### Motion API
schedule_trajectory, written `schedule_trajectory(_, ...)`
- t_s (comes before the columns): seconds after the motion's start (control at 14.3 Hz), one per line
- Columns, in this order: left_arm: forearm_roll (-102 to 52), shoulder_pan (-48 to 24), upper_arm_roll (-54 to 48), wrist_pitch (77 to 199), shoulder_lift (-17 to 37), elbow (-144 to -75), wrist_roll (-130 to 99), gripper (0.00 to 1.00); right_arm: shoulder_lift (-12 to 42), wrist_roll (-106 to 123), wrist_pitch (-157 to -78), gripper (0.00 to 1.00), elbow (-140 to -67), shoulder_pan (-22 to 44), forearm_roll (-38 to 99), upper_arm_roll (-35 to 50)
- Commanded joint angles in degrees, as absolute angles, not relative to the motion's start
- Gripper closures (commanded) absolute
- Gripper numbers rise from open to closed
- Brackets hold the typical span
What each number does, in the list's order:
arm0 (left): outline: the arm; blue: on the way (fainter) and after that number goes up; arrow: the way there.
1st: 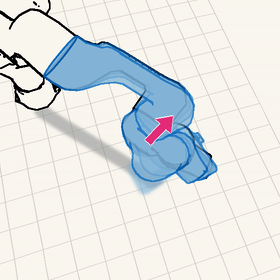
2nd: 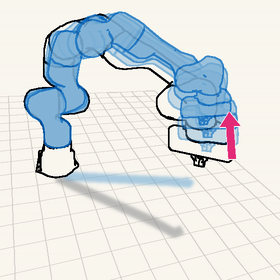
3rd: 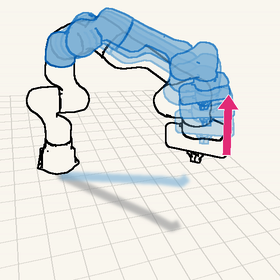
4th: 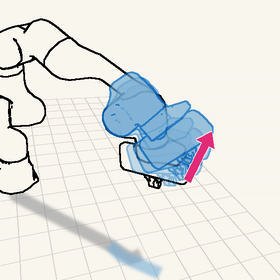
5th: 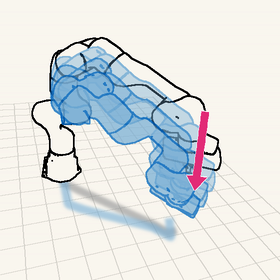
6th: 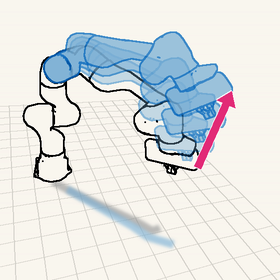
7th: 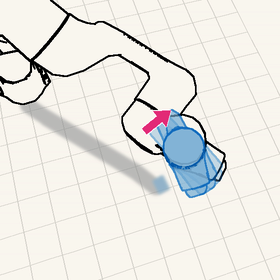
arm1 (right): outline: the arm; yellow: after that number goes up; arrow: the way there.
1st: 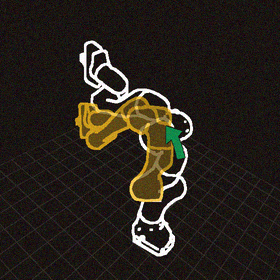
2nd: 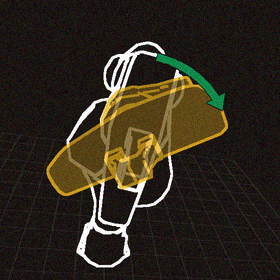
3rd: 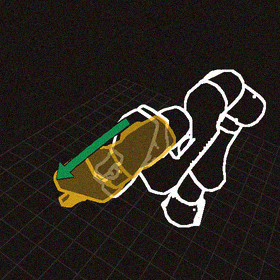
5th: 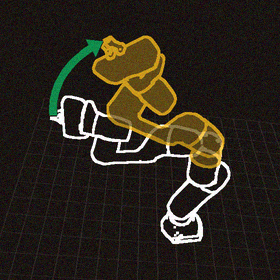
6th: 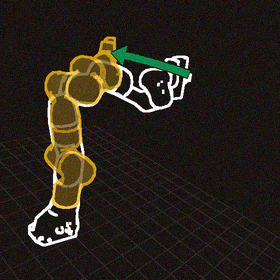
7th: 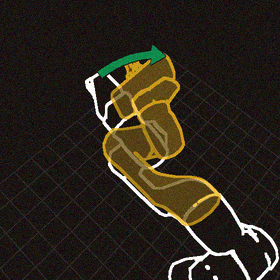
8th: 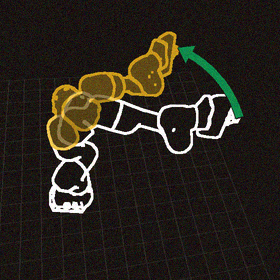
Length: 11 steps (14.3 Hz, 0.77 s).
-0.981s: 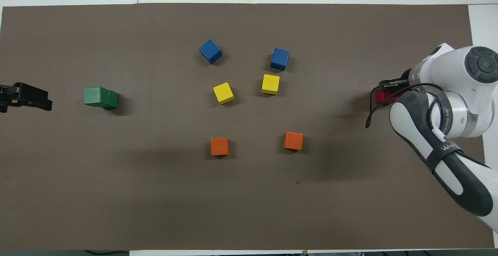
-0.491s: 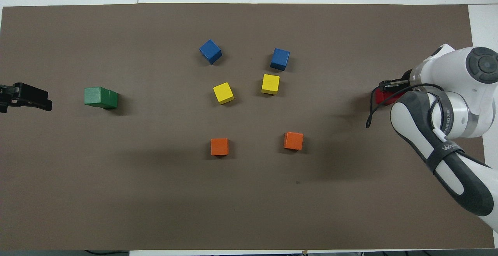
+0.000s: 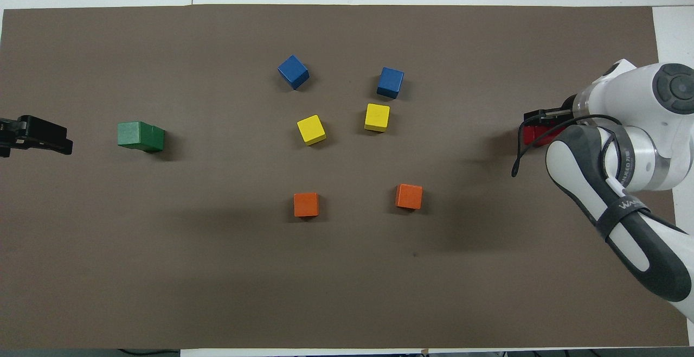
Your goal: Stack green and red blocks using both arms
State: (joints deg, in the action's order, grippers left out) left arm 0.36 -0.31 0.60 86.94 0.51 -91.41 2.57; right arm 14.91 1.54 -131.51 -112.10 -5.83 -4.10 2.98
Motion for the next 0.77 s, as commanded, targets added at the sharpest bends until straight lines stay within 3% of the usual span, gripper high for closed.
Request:
schedule_trajectory(0.0,0.18,-0.97,1.41,85.87,0.0,-91.23,3.08,0.0,13.8,1.23,-114.42,0.0,-100.34,-4.49,-3.43,3.69)
schedule_trajectory(0.14,0.18,-0.97,1.41,85.87,0.0,-91.23,3.08,0.0,13.19,1.58,-104.27,0.0,-92.58,-4.13,-3.34,3.78)
schedule_trajectory(0.7,0.18,-0.97,1.41,85.87,0.0,-91.23,2.99,0.0,-2.62,1.85,-90.72,0.0,-92.9,-4.13,-2.37,4.92)
